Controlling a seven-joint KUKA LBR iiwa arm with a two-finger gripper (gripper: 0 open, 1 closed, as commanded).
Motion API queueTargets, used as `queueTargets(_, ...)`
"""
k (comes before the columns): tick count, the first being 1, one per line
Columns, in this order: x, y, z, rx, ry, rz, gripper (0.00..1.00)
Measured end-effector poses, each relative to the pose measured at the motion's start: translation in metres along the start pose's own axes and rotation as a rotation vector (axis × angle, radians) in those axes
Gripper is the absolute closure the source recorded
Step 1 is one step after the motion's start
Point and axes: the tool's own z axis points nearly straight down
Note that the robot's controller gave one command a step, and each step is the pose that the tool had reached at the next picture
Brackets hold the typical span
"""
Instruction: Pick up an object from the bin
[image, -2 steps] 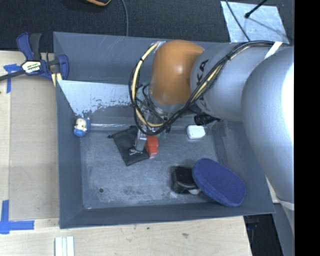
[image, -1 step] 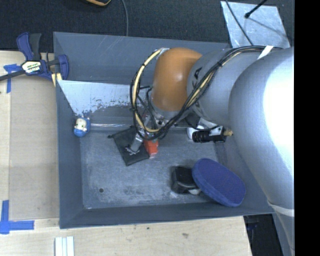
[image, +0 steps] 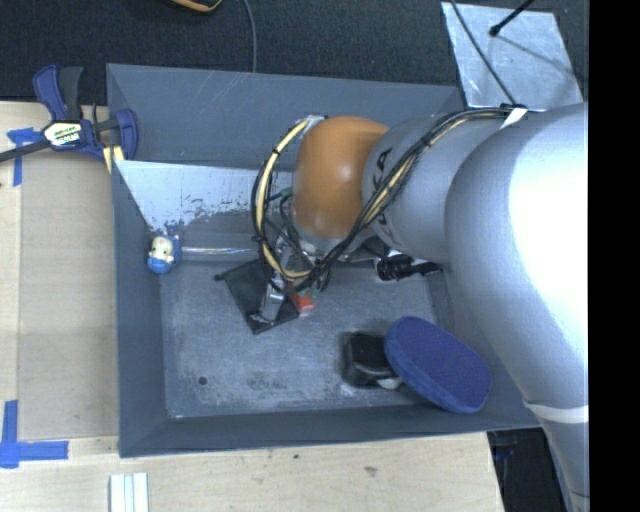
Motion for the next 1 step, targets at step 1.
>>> queueTargets(1, -0.0009, -0.0003, -0.0006, -0.001, -0.002, 0.001, 0.00)
